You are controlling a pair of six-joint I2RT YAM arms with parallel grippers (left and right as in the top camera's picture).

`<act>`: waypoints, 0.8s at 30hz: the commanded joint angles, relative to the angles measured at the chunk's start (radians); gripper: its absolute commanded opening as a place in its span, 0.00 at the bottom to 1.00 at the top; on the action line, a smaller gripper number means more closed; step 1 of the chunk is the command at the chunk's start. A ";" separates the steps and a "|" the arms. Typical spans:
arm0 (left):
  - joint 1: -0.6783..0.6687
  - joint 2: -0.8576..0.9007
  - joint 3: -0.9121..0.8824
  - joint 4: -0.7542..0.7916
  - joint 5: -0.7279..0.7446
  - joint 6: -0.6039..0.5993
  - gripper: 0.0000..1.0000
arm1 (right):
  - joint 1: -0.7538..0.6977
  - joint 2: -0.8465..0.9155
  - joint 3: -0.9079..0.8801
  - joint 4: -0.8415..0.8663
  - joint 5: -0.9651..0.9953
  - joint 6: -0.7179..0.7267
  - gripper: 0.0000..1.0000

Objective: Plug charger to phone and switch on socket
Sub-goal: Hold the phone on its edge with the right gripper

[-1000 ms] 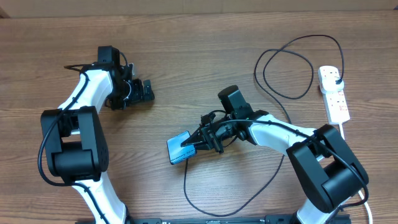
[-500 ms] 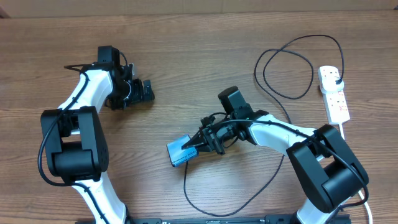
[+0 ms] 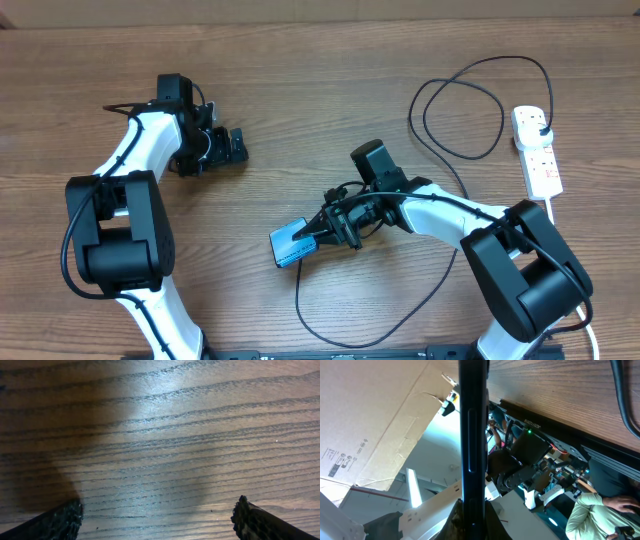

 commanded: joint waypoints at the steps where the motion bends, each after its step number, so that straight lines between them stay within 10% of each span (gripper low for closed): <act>1: 0.000 0.003 -0.003 -0.003 -0.032 -0.003 1.00 | 0.002 0.003 -0.003 0.005 -0.029 -0.001 0.04; 24: 0.000 0.003 -0.003 -0.003 -0.032 -0.003 1.00 | 0.000 0.003 -0.002 0.129 -0.030 -0.008 0.04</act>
